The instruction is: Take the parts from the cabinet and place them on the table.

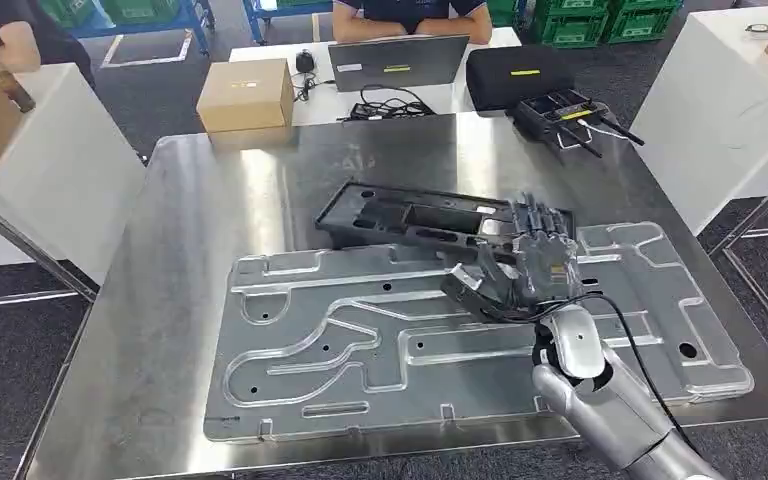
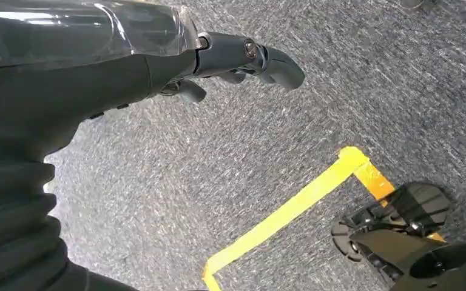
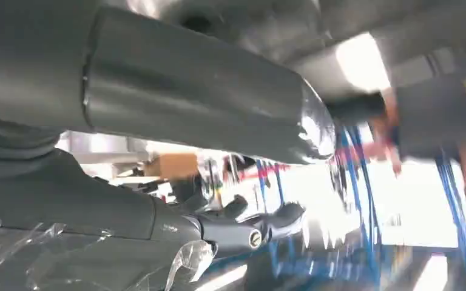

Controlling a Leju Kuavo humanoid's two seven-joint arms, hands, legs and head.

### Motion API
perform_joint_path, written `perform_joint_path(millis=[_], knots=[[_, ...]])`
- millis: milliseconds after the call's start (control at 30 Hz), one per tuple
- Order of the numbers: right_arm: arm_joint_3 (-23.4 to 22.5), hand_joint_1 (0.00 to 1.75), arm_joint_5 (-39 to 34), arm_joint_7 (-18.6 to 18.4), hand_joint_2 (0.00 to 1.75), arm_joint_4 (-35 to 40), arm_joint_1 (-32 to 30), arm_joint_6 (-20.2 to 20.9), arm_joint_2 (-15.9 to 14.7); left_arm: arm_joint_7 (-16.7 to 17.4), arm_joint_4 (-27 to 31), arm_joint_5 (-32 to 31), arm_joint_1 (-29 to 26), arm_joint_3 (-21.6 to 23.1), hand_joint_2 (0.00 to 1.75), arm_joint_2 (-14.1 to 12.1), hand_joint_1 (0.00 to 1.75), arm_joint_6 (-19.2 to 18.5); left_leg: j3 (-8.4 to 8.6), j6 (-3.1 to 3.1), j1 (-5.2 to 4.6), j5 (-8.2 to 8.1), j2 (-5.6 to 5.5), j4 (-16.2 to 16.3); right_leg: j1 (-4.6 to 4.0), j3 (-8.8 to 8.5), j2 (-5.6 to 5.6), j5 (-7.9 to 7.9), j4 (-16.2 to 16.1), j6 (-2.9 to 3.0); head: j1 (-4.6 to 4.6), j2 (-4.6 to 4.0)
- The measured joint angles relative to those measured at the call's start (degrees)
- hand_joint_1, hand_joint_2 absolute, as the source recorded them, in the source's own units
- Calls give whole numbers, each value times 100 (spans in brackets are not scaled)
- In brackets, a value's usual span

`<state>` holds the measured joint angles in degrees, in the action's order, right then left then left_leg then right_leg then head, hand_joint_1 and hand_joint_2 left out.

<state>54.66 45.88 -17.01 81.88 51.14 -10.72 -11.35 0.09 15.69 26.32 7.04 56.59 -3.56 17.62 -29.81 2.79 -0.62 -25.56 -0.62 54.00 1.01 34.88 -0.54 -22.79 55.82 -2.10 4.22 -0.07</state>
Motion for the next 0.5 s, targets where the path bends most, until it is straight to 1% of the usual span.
perform_joint_path(millis=[33, 67, 133, 167, 233, 500], knots=[[13, 0, 22, 4, 0, -26, -18, 102, 0, -2, 0, 4, -2, 0, 175, 0, 0, -2, -2, 0, 0, 0, -2, 0, 0, 1, 4, 0, 0, 0, 0, 0], [26, 0, 22, 24, 0, -59, -30, 117, 13, -2, -2, 15, -6, 0, 175, 0, 0, -7, -2, 0, 0, 0, -4, 0, 0, 1, 5, 0, 0, 0, 0, 0], [39, 0, 15, 64, 0, -114, -42, 11, 37, -2, -9, 22, -9, 2, 175, 0, 0, -7, -1, 0, 0, 0, -4, 1, 0, 1, 6, 0, 0, 0, 0, 0], [39, 0, -7, 90, 0, -127, -44, -107, 40, -2, -15, 28, -10, 2, 0, 0, 0, -7, -1, 0, 0, 1, -4, 1, 0, 0, 6, 0, 0, 0, 0, 0], [39, 0, -28, 101, 0, -131, -36, -264, 39, 0, -26, 37, -13, 2, 0, 0, 0, -7, 1, 0, 0, 1, -2, 1, 0, 0, 5, 0, 0, 0, 0, 0], [39, 0, 66, 9, 0, -87, -20, -163, 39, -24, -31, 4, -9, 4, 0, 4, 0, -127, 6, 0, 0, 1, -2, 2, 0, 0, 5, 0, 0, 0, 0, 0]])
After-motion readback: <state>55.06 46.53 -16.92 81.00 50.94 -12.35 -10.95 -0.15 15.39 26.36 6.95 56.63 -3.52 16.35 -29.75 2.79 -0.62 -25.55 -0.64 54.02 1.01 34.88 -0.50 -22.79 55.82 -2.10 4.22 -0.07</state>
